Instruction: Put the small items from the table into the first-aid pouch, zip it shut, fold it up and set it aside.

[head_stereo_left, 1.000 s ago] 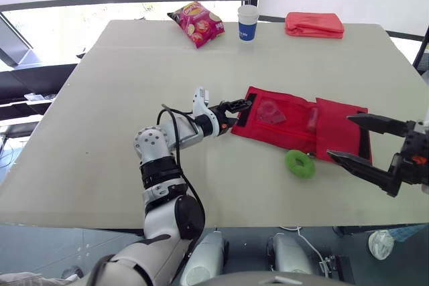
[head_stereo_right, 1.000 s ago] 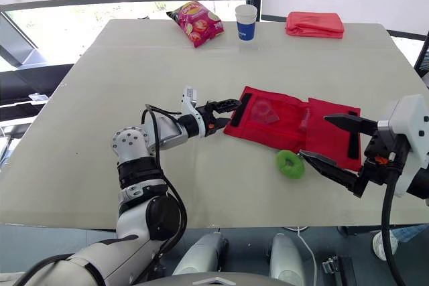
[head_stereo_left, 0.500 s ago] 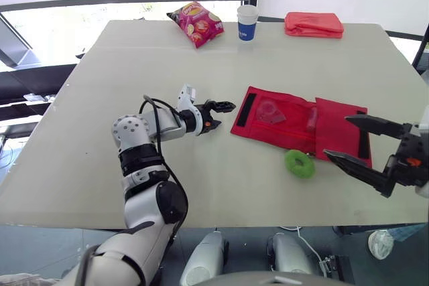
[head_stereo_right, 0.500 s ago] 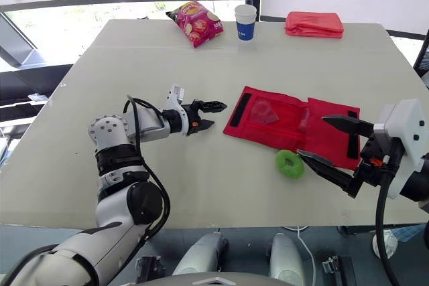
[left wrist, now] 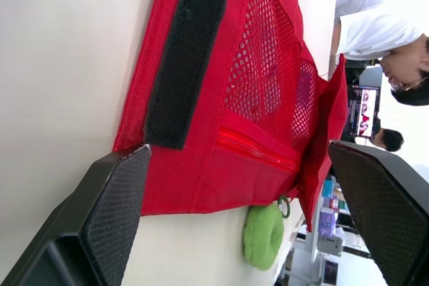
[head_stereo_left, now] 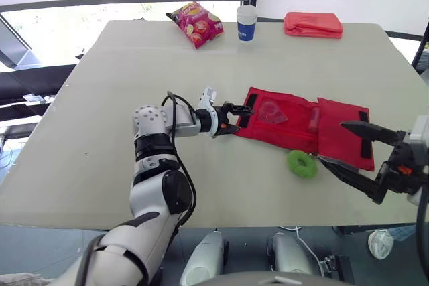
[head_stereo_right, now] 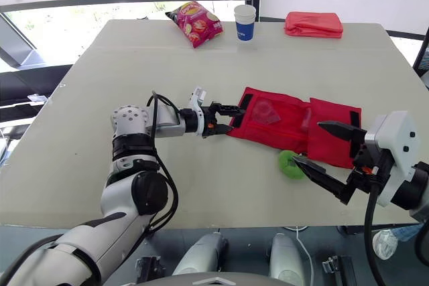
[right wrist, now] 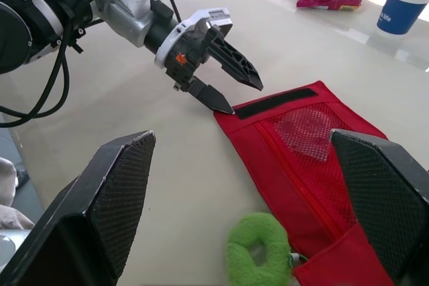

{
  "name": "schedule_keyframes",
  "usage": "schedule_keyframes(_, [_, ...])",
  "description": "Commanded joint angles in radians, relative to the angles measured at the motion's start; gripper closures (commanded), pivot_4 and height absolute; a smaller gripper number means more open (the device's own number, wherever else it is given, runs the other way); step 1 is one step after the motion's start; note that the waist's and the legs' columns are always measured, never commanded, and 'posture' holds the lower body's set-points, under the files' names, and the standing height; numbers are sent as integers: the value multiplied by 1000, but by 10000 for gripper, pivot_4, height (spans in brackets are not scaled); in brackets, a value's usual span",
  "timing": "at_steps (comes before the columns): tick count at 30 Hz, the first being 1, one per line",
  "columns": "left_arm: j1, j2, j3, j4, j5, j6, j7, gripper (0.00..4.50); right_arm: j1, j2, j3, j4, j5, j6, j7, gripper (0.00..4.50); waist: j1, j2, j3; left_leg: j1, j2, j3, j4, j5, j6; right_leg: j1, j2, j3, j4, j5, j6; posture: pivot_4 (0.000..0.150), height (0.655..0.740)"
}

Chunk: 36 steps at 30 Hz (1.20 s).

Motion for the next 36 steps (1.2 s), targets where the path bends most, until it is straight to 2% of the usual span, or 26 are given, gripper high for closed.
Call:
schedule_keyframes(1, [-22, 11, 17, 24, 34, 33, 7, 0, 11, 5, -20, -28, 2, -27, -10, 583, 0, 0, 0, 0, 0, 0, 0, 0, 0, 0, 0, 0, 0, 0, 0, 1500, 7400])
schedule_keyframes(14, [-70, 80, -30, 54, 145, 45, -53, 0, 28, 19, 4, -43, -7, -48, -45, 583, -2, 0, 0, 1, 0, 0, 0, 0, 0, 0, 0, 0, 1, 0, 0, 1500, 7400])
schedule_keyframes(30, [-44, -32, -31, 15, 136, 34, -138, 0, 23, -3, 0, -37, 11, -52, -53, 583, 5, 0, 0, 0, 0, 0, 0, 0, 0, 0, -1, 0, 1, 0, 0, 1500, 7400])
schedule_keyframes(34, [-24, -31, -63, -1, 144, -6, -178, 0, 27, -9, -9, -35, 19, -51, -49, 583, 2, 0, 0, 0, 0, 0, 0, 0, 0, 0, -1, 0, 1, 0, 0, 1500, 7400])
schedule_keyframes(36, [0, -9, -157, -32, 160, -42, -239, 0, 27, -13, -10, -34, 21, -51, -48, 583, 1, 0, 0, 0, 0, 0, 0, 0, 0, 0, -1, 0, 1, 0, 0, 1500, 7400])
